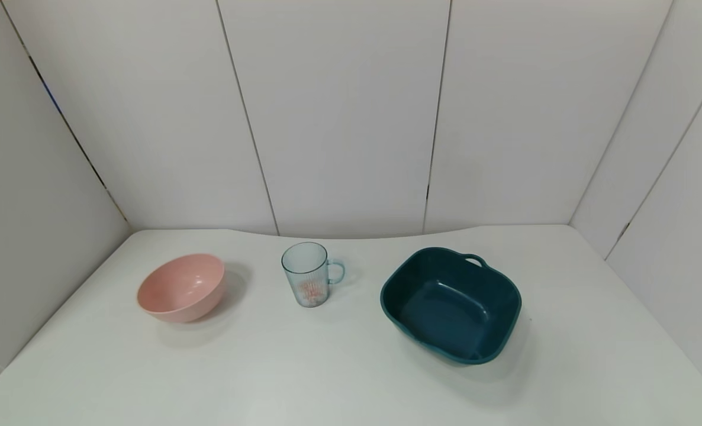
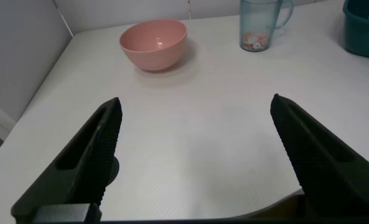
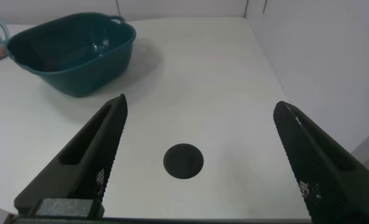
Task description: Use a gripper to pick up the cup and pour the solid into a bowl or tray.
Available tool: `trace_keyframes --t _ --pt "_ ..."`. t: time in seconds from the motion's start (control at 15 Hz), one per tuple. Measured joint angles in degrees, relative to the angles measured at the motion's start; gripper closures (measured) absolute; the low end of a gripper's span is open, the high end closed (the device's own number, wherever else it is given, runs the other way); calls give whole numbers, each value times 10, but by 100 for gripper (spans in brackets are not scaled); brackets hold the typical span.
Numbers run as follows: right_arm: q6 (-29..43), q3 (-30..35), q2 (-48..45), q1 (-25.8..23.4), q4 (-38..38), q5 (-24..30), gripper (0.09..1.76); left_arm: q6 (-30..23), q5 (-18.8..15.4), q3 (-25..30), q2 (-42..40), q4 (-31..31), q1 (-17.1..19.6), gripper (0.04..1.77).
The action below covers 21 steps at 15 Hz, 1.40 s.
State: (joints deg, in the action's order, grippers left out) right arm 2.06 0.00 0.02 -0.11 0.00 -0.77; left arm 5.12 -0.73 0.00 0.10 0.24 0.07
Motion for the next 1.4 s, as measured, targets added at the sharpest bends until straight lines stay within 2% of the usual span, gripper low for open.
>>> trace_keyframes --t 0.87,0.93,1.07,1.13,1.27,1.4 --pt "0 0 0 0 0 0 14 -5 0 0 0 -2 0 9" --pt "0 0 0 0 0 0 14 1 0 0 0 -2 0 9" --pt "0 0 0 0 1 0 14 77 0 0 0 -1 0 9" --pt "0 0 0 0 1 0 14 76 0 0 0 -1 0 9" --pt "0 0 0 0 1 0 14 1 0 -1 0 1 0 9" --pt "0 0 0 0 1 0 14 -5 1 -1 0 -1 0 9"
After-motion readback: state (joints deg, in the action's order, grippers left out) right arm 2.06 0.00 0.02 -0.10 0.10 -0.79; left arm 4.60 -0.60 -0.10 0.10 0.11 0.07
